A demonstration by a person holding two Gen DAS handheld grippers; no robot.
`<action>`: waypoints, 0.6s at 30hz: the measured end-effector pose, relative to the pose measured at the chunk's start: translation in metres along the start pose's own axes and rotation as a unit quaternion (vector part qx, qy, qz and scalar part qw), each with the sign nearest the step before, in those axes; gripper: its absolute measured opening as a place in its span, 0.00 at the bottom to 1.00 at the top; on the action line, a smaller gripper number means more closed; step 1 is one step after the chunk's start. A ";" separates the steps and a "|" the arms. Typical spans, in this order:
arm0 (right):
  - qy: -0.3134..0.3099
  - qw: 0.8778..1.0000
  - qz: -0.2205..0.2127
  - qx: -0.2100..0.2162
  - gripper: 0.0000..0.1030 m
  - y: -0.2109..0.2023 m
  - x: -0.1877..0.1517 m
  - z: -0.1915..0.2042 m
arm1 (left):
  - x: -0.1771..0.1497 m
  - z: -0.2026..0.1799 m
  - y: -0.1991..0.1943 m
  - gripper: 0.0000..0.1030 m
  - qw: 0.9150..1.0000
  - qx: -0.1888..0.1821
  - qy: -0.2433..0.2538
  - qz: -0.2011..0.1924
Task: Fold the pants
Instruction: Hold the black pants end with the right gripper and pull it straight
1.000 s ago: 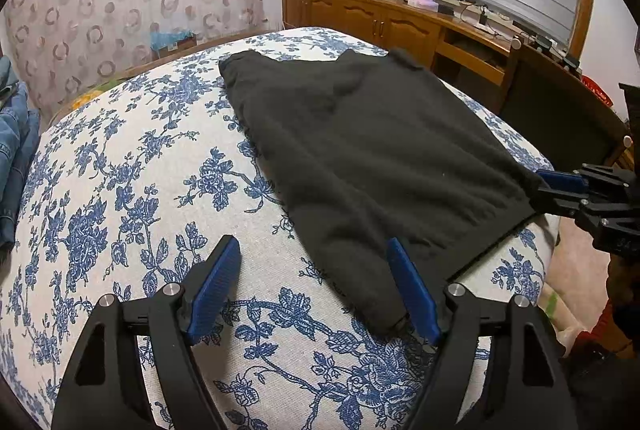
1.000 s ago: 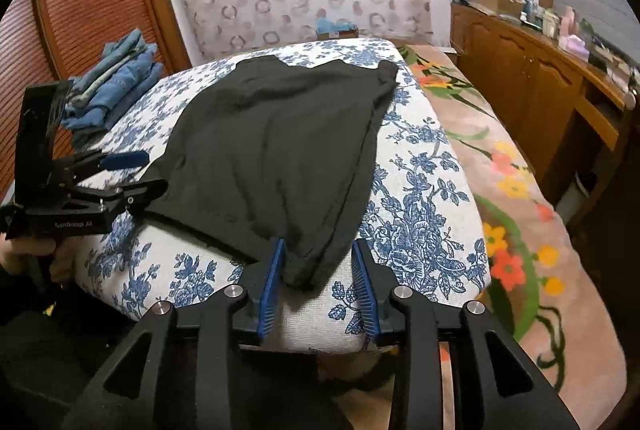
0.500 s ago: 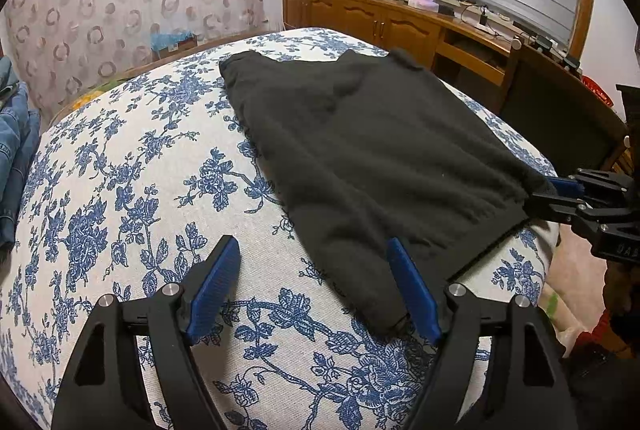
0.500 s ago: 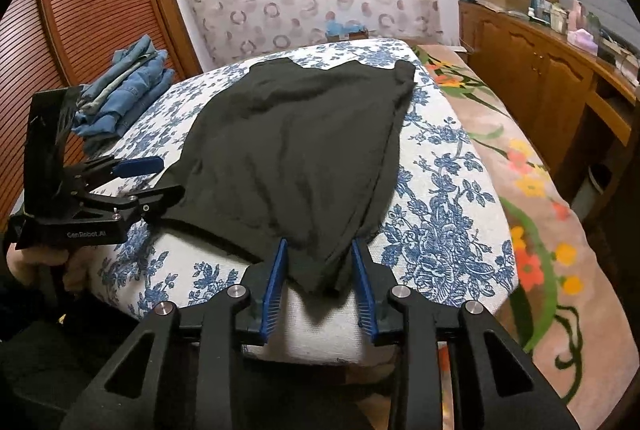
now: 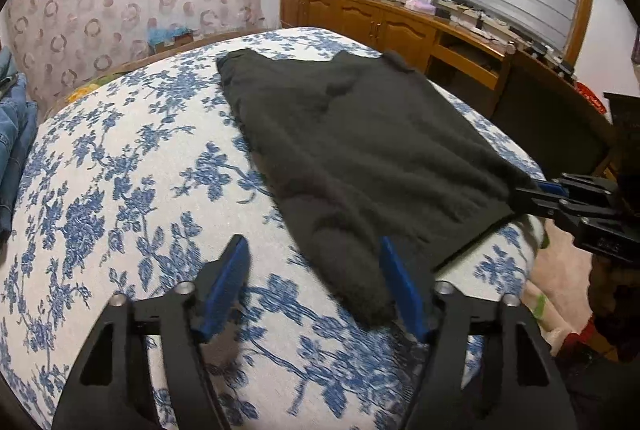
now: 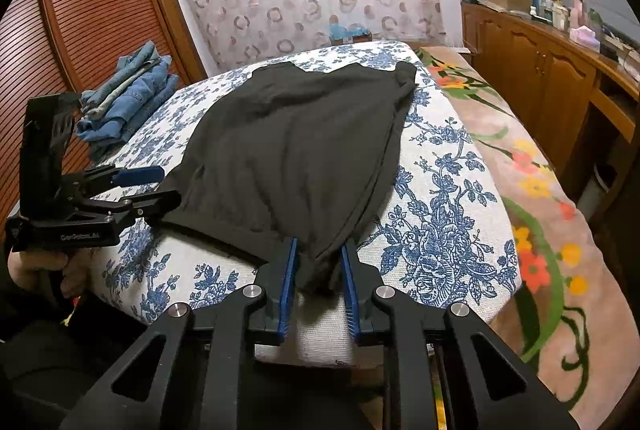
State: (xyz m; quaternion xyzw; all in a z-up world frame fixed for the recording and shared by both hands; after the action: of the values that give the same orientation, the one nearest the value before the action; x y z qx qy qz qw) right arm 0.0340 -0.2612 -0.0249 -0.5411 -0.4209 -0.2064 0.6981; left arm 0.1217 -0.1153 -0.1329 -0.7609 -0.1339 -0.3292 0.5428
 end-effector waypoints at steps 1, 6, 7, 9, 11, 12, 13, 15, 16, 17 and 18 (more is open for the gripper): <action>0.000 1.000 0.000 0.000 0.21 0.000 0.000 0.001 | -0.001 -0.002 -0.001 0.59 1.000 -0.001 0.003 -0.001; 0.001 1.000 -0.001 0.001 0.21 0.001 0.000 0.001 | -0.005 -0.004 -0.002 0.57 1.000 -0.004 -0.003 -0.004; 0.002 1.000 -0.001 0.001 0.21 0.000 0.000 0.001 | -0.006 -0.005 -0.002 0.57 1.000 -0.004 -0.004 -0.004; 0.003 1.000 -0.002 0.002 0.21 0.000 0.000 0.002 | -0.007 -0.007 -0.003 0.52 1.000 -0.006 -0.002 -0.005; 0.004 1.000 -0.003 0.003 0.21 0.001 0.000 0.002 | -0.008 -0.009 -0.004 0.47 1.000 -0.011 -0.002 -0.005; 0.005 1.000 -0.003 0.003 0.21 0.001 0.000 0.002 | -0.009 -0.010 -0.004 0.44 1.000 -0.014 -0.002 -0.005; 0.006 1.000 -0.003 0.004 0.21 0.001 -0.001 0.002 | -0.009 -0.011 -0.005 0.40 1.000 -0.019 -0.003 -0.005; 0.005 1.000 -0.003 0.004 0.21 0.001 -0.001 0.002 | -0.009 -0.012 -0.005 0.39 1.000 -0.021 -0.003 -0.006; 0.005 1.000 -0.004 0.004 0.21 0.001 -0.001 0.002 | -0.009 -0.013 -0.005 0.39 1.000 -0.021 -0.002 -0.006; 0.006 1.000 -0.003 0.004 0.21 0.001 -0.001 0.002 | -0.009 -0.013 -0.005 0.38 1.000 -0.021 -0.002 -0.006; 0.006 1.000 -0.003 0.004 0.21 0.001 -0.001 0.002 | -0.009 -0.013 -0.005 0.38 1.000 -0.025 -0.004 -0.006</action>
State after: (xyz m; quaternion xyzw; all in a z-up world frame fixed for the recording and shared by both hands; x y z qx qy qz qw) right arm 0.0335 -0.2592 -0.0260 -0.5358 -0.4197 -0.2102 0.7018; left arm 0.1073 -0.1240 -0.1324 -0.7747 -0.1325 -0.3322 0.5215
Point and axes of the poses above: each gripper's, at about its wrist camera, not at the fingertips, and y roughly the way its jaws point, z to its left, x to its top, the point moved 5 cm from there along y, roughly the way its jaws point, and after that the axes turned 10 degrees about -y, right-handed, at the moved point
